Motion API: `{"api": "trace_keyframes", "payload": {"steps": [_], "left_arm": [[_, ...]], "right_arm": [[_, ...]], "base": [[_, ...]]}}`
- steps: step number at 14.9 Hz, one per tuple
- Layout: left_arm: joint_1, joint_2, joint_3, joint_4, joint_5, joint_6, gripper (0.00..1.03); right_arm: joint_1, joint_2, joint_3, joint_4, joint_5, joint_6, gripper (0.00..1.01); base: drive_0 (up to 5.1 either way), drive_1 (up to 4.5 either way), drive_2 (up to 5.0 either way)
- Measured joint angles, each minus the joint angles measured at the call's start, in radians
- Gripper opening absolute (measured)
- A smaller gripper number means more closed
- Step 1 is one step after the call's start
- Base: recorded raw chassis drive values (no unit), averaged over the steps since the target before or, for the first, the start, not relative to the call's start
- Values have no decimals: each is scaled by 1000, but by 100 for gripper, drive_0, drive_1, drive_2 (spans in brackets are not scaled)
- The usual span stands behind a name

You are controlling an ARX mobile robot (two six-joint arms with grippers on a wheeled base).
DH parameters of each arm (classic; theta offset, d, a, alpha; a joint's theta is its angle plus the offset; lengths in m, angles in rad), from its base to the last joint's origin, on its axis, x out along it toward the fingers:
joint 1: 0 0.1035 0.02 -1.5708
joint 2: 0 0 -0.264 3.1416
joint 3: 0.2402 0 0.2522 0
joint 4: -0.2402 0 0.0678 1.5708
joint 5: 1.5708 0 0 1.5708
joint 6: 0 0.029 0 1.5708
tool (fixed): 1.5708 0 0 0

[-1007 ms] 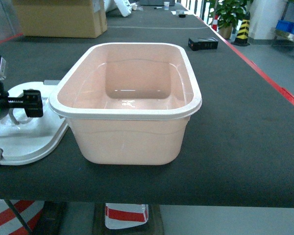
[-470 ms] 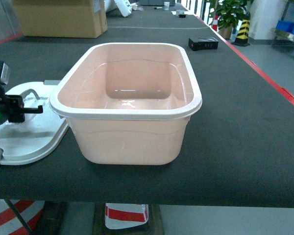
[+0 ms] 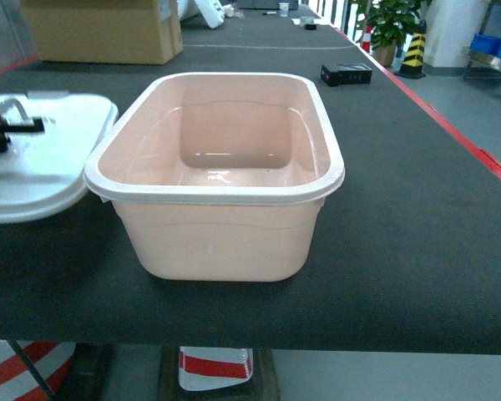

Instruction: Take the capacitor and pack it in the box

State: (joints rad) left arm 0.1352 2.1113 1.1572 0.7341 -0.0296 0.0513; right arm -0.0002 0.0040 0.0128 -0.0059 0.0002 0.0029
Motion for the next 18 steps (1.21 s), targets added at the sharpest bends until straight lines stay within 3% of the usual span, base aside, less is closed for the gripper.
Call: {"api": "trace_keyframes", "payload": {"steps": [2, 4, 7, 10, 13, 16, 18], "left_arm": [[-10, -142, 0, -11, -22, -18, 2], [-63, -269, 0, -43, -60, -21, 2], [-217, -360, 0, -99, -110, -44, 2], [-401, -366, 0, -150, -251, -56, 2], [-530, -358, 11, -192, -363, -85, 2], [-602, -310, 46, -208, -423, -107, 2], [-618, -269, 59, -222, -443, -132, 2]], "right_arm": [[0, 0, 0, 0, 0, 0, 98], [0, 0, 0, 0, 0, 0, 98], [0, 0, 0, 0, 0, 0, 98], [0, 0, 0, 0, 0, 0, 98], [0, 0, 0, 0, 0, 0, 98], [0, 0, 0, 0, 0, 0, 98], [0, 0, 0, 0, 0, 0, 98]], "base": [[0, 0, 0], [0, 0, 0], [0, 0, 0], [0, 0, 0], [0, 0, 0], [0, 0, 0], [0, 0, 0]]}}
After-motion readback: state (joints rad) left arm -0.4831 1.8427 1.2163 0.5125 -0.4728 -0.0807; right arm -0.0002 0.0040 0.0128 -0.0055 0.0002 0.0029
